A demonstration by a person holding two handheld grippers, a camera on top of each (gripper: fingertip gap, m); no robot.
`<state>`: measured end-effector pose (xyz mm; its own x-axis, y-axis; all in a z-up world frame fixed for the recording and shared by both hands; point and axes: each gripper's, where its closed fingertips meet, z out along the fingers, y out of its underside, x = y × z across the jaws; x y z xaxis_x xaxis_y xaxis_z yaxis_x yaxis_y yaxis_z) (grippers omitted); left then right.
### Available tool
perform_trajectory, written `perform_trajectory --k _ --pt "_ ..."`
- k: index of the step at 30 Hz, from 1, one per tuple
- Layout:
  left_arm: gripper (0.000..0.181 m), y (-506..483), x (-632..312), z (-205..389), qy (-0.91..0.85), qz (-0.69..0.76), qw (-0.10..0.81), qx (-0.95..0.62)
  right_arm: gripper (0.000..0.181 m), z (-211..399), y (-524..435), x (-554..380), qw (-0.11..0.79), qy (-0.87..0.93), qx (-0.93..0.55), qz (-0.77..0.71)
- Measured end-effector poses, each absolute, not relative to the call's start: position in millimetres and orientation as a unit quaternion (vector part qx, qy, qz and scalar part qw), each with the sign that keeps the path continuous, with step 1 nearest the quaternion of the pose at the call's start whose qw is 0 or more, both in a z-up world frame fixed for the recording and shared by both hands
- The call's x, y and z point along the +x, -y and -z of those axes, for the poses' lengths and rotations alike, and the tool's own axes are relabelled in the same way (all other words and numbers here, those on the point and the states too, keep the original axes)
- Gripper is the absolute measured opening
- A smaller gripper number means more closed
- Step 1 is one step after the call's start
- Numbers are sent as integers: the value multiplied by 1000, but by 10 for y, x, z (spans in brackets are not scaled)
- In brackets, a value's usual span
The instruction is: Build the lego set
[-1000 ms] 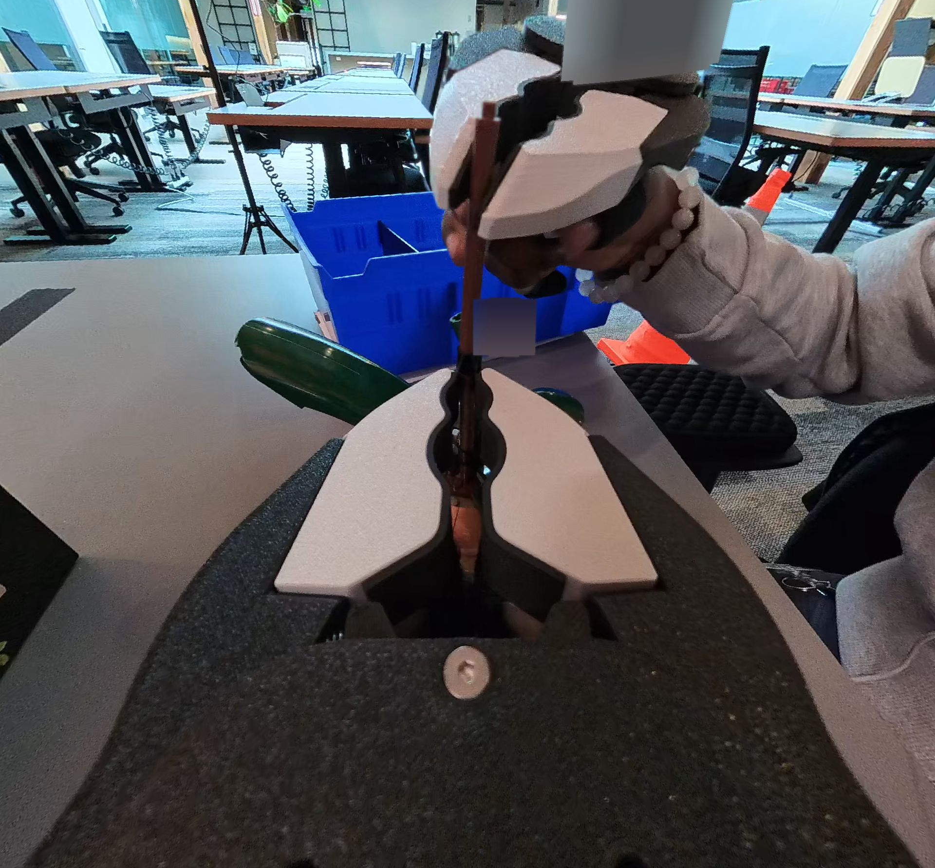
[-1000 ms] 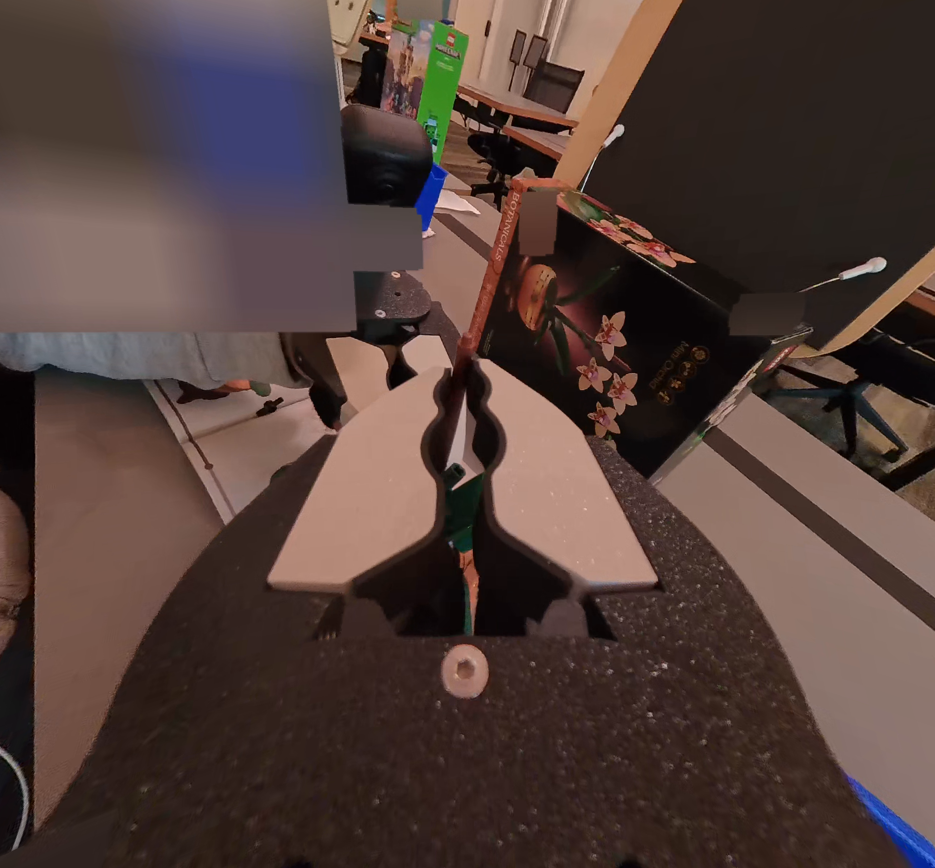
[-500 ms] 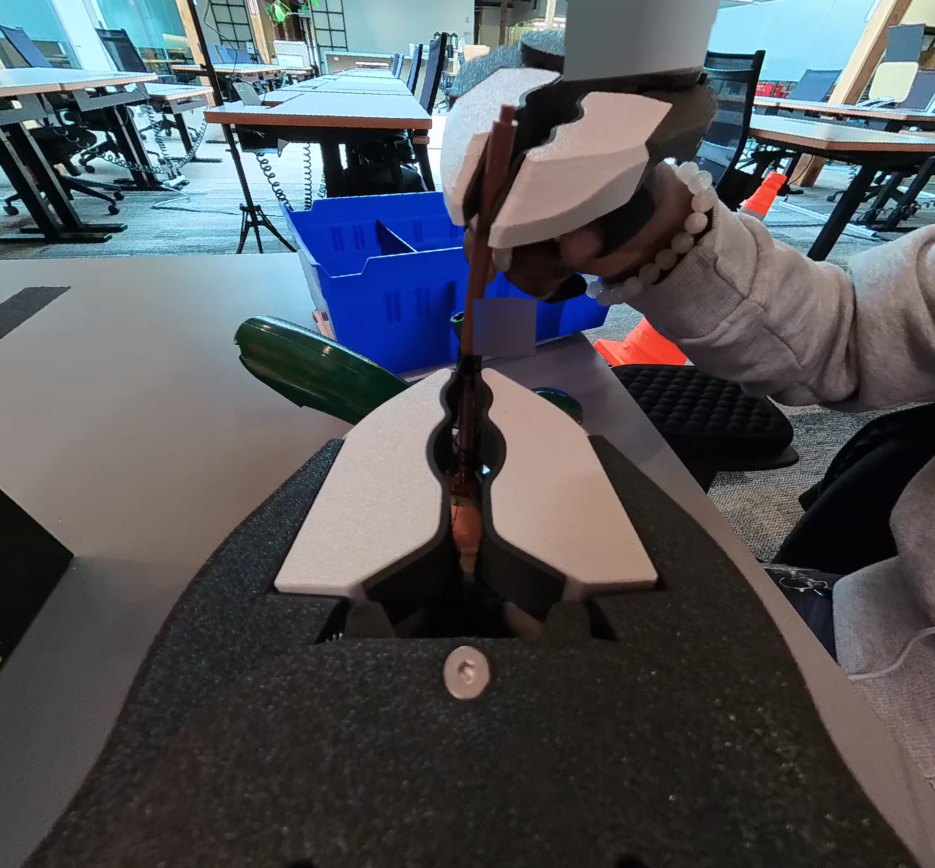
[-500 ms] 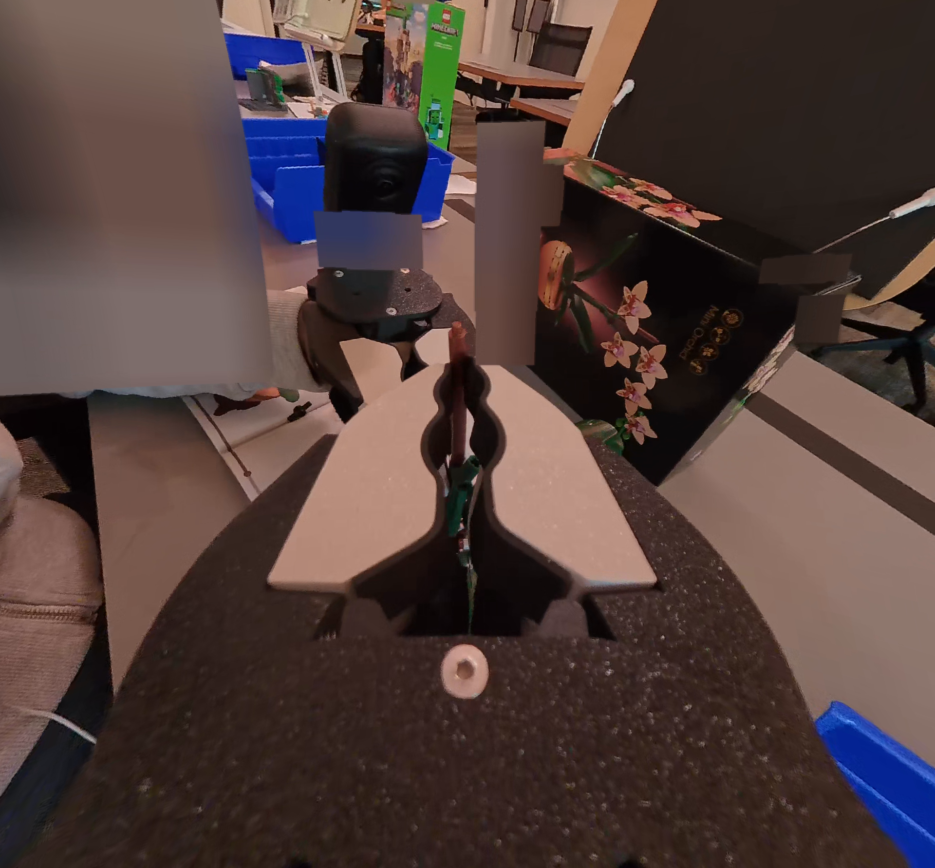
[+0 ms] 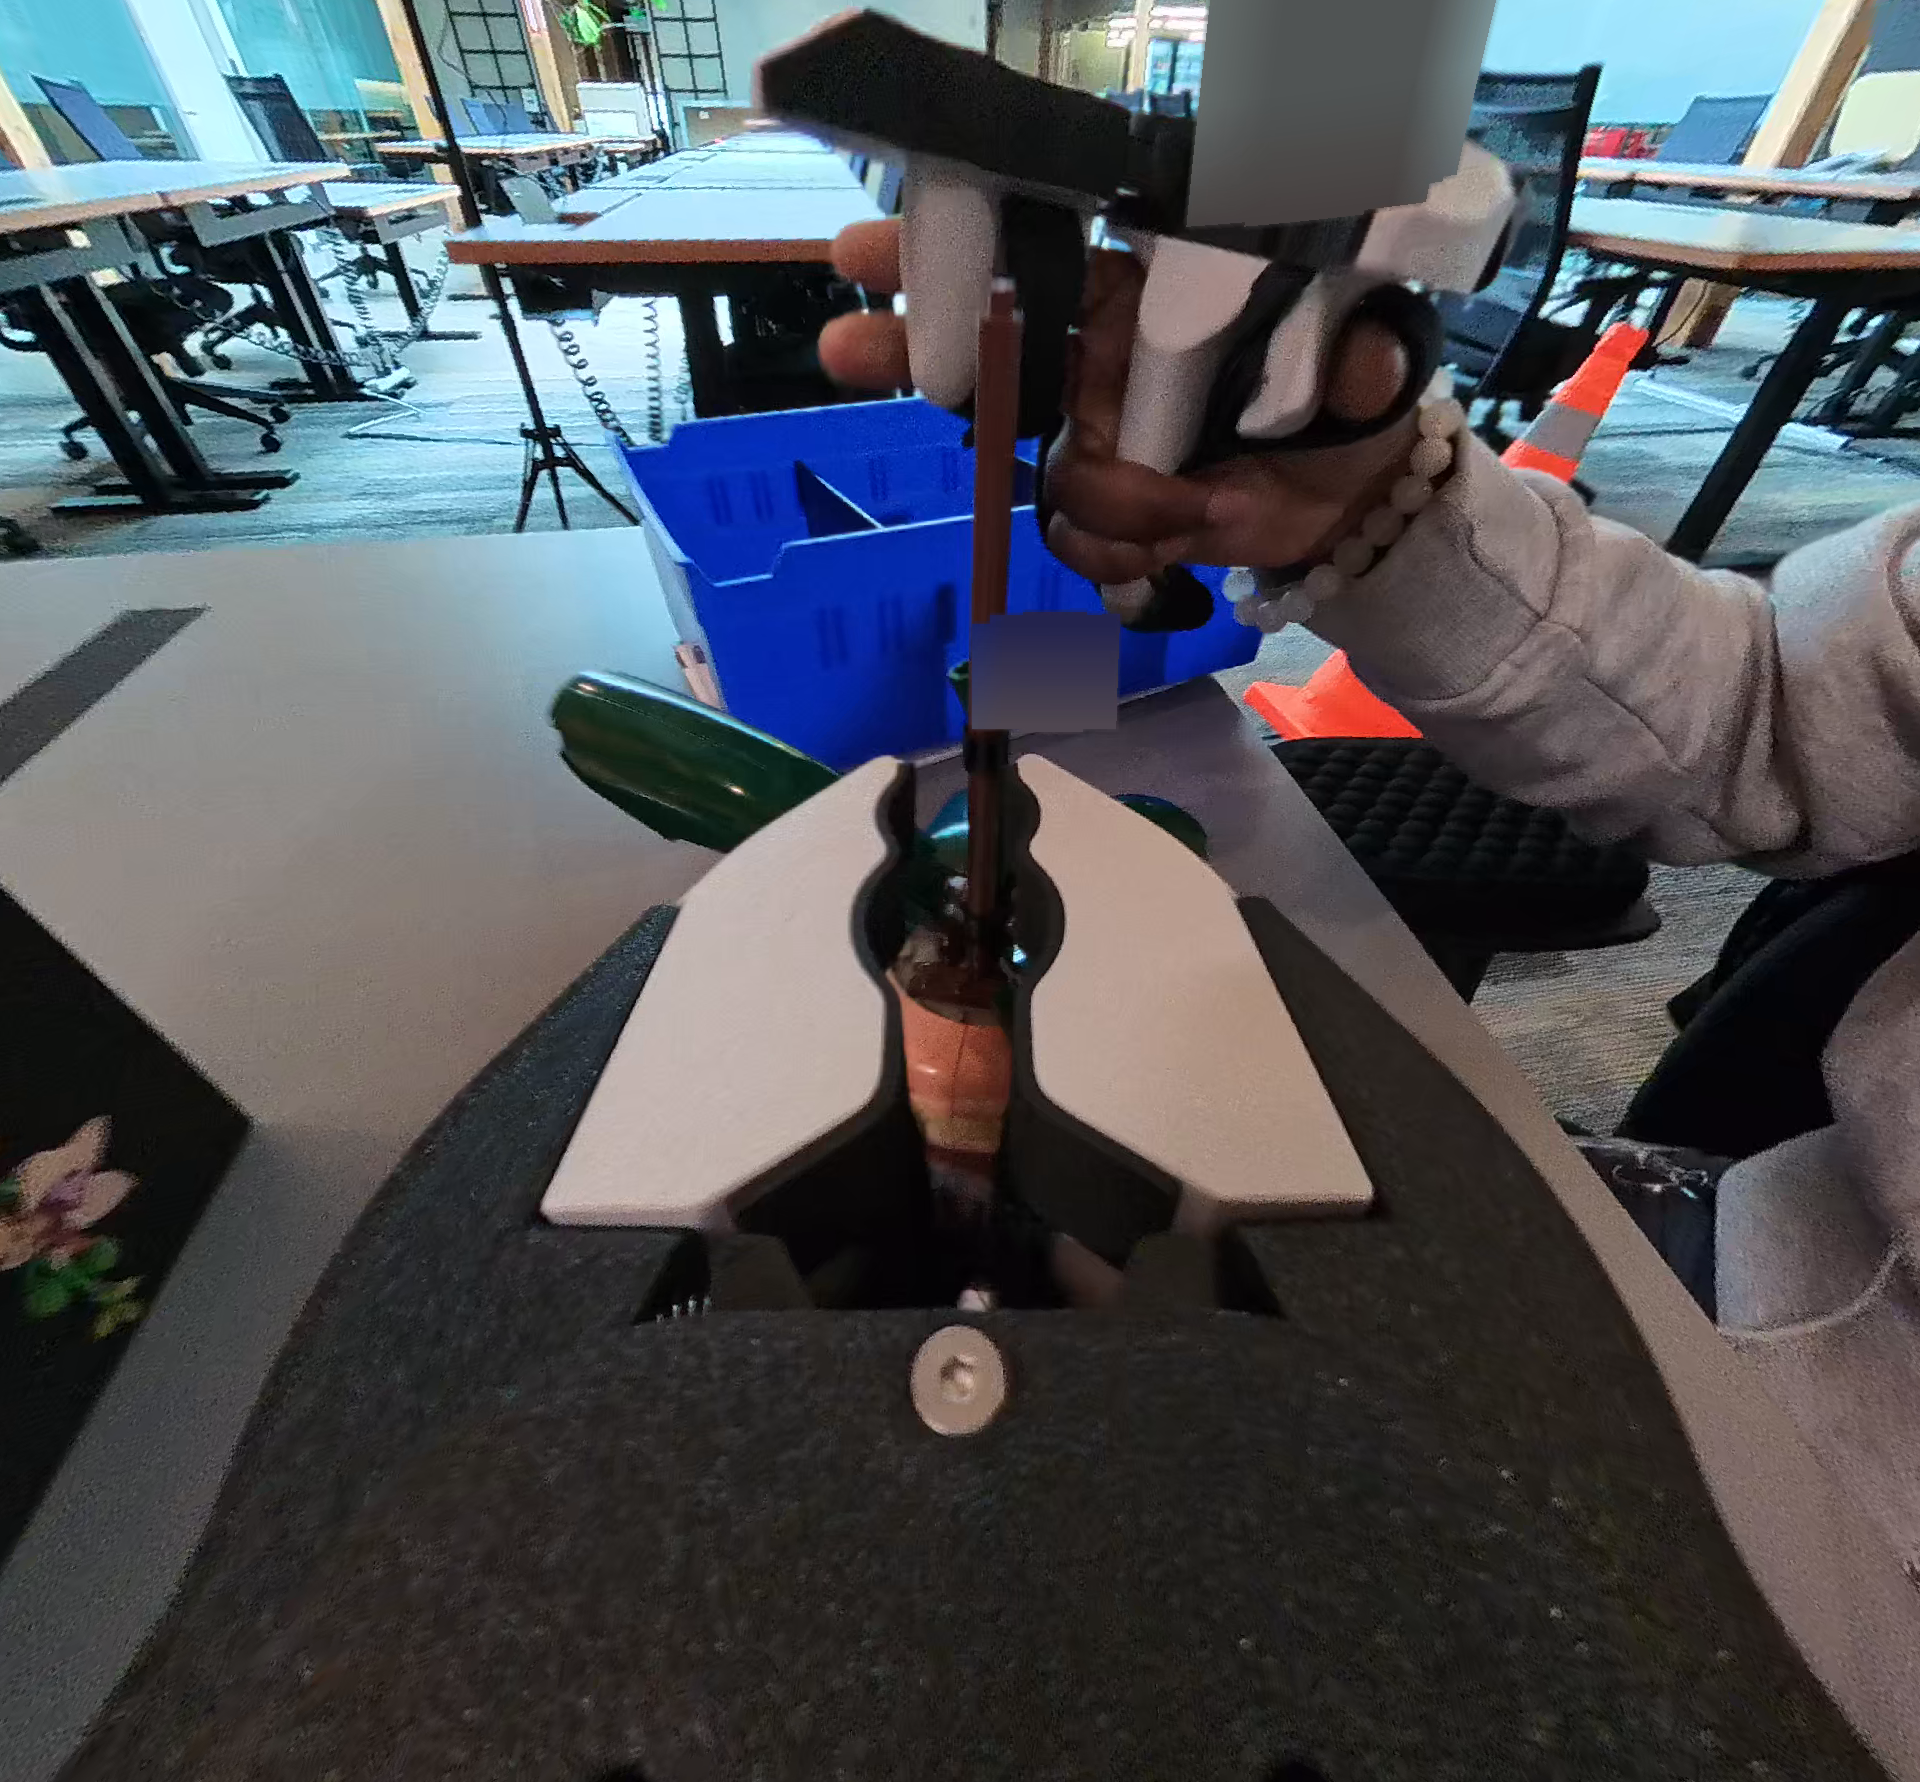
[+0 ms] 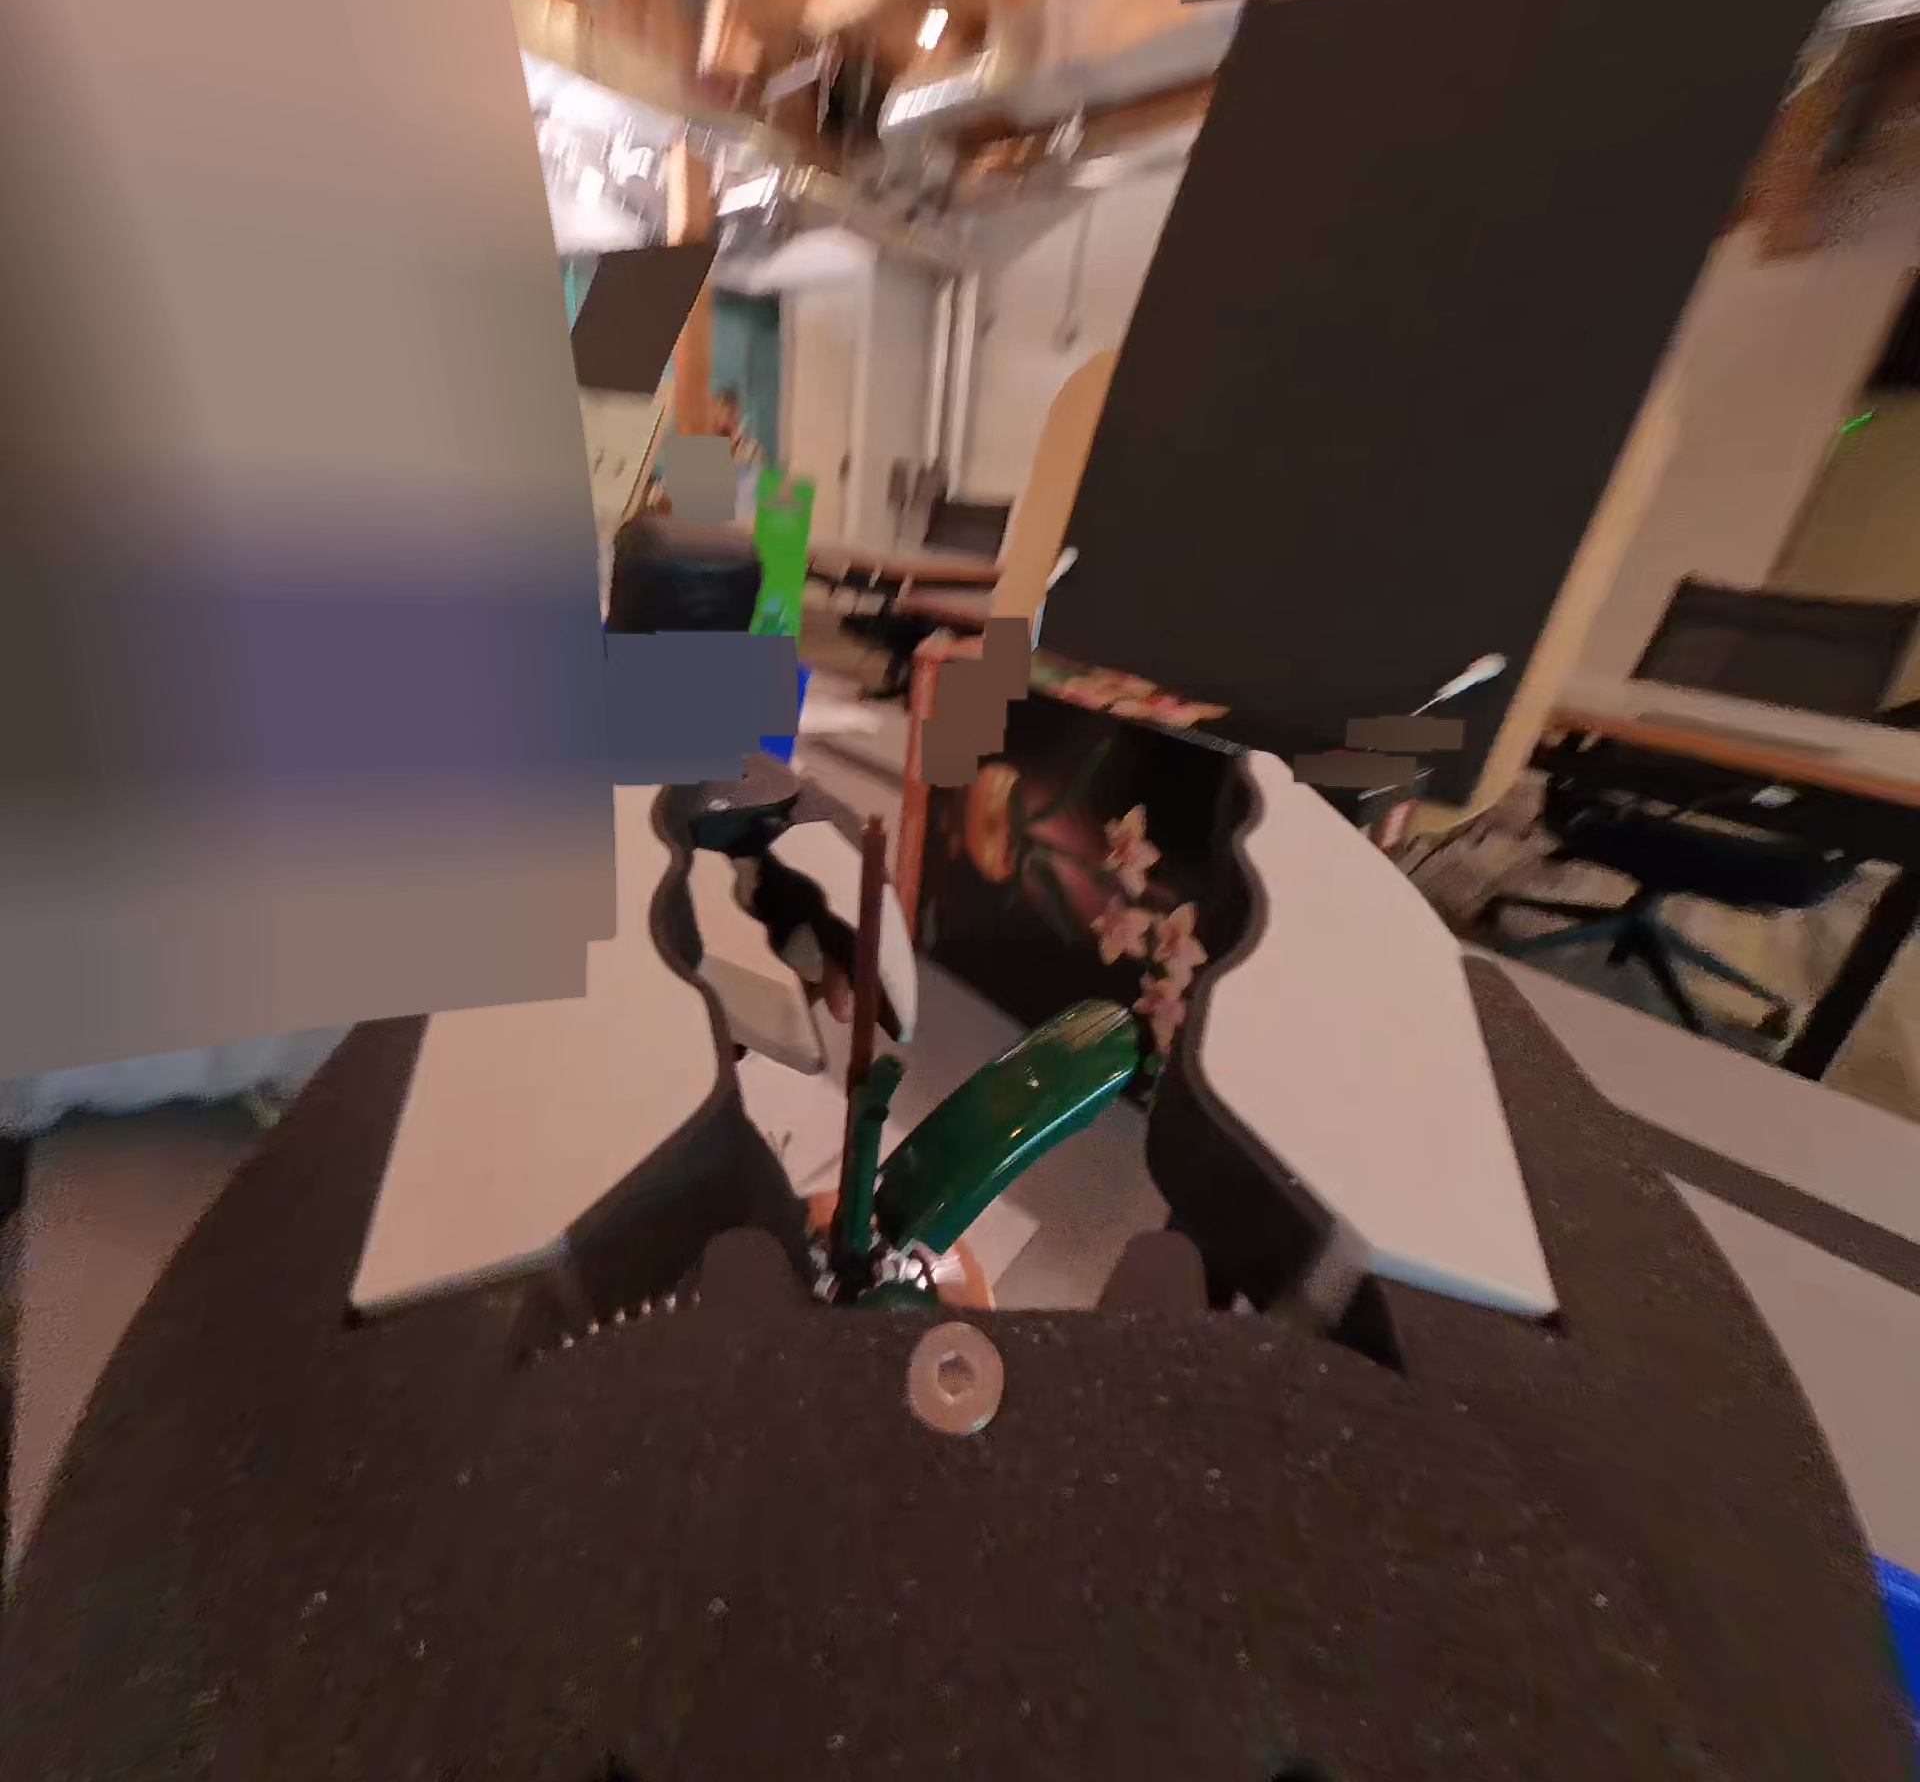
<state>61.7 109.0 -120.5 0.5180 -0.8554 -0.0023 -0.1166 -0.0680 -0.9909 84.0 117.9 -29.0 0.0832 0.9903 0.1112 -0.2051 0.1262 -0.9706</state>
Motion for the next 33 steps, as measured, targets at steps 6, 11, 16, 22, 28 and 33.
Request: perform_trajectory --k 6,11,16,22,28,33 --pt "37 -858 129 766 -369 267 594 -664 130 378 -1223 1212 608 417 -457 -497" --pt "69 -431 -284 818 -350 193 561 -725 131 1202 -985 1173 478 574 -527 -406" --pt "69 88 -246 1327 -321 192 535 -758 126 1981 -1011 1100 390 623 -596 -324" --pt "58 549 -370 1611 -244 195 555 -771 117 2142 -1069 920 401 601 -609 -328" --pt "46 733 -635 1639 -167 204 593 -761 113 2233 -1107 803 407 610 -606 -307" --pt "47 711 -668 1548 -153 212 635 -727 110 2278 -1118 726 411 607 -614 -293"
